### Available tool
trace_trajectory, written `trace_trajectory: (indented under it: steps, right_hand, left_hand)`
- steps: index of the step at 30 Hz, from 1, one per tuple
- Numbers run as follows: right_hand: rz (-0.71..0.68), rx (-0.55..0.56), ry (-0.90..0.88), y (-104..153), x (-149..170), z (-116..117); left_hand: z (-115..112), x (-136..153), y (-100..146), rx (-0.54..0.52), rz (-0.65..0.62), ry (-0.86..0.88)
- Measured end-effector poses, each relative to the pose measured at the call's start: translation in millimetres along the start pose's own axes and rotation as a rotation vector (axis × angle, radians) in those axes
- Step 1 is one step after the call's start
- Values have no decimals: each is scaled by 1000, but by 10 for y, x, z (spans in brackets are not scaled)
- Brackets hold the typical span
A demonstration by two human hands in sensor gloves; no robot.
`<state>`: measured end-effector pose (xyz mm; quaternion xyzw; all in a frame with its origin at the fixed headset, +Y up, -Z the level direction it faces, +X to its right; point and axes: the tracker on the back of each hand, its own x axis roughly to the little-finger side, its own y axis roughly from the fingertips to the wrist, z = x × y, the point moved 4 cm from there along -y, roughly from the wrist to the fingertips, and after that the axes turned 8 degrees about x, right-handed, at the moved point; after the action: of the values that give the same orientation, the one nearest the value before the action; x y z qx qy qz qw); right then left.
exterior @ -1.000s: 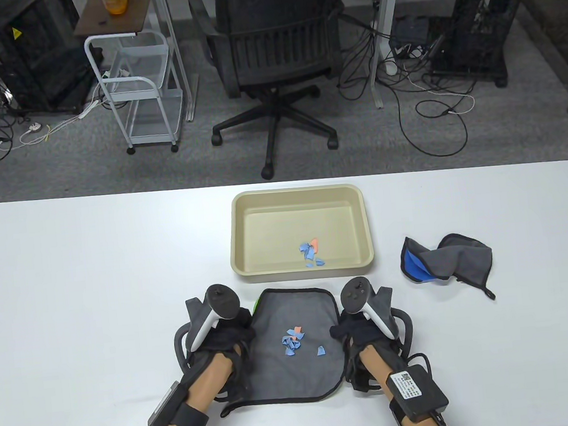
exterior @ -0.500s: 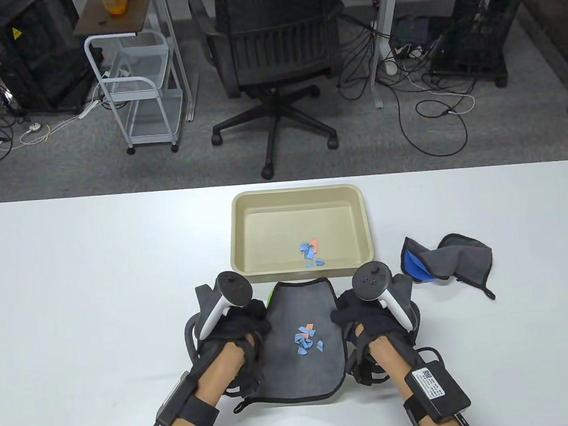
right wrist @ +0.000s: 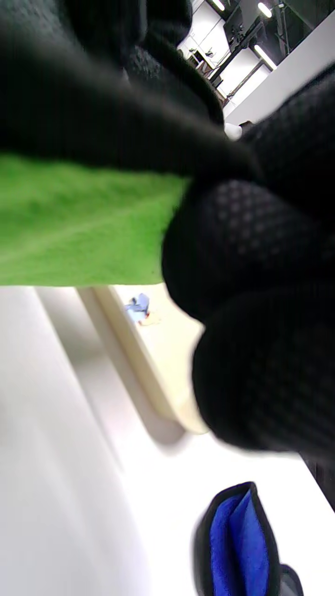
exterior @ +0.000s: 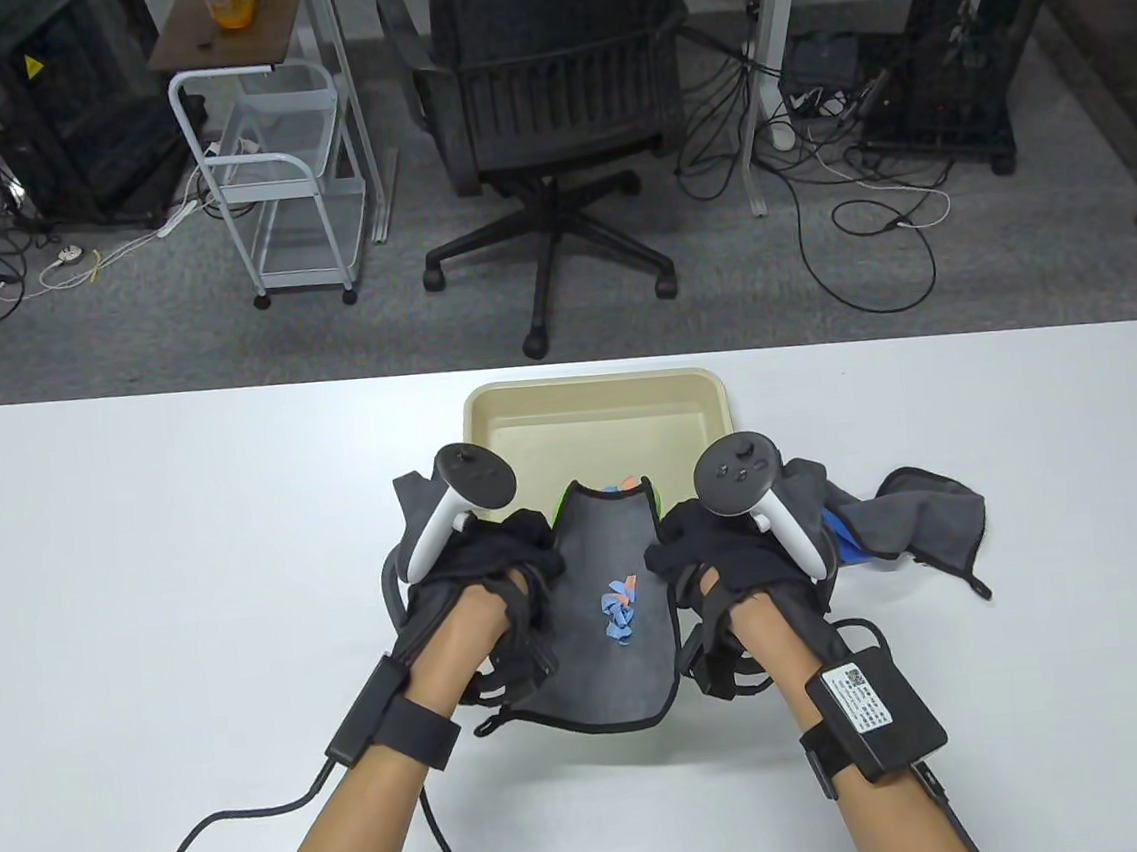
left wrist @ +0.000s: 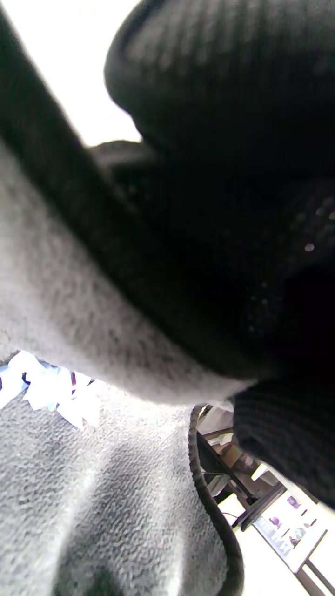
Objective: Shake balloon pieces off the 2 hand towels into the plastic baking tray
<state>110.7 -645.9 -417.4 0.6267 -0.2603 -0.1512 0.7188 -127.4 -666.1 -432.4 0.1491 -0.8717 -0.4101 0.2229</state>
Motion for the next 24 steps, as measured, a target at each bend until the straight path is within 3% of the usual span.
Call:
trace_trajectory:
  steps: [11,21,24]
  right_hand:
    - [66,29,-94,-492,-145,-375]
    - [30,236,-216,-897,-200,-593]
    - [15,313,-240,-968,-243,-619]
  left_hand:
    - [461,-370,-274,-12,9,105]
    - [807,-567,-508,-159,-43,264]
    - [890,-622,-594,-195,-114,329]
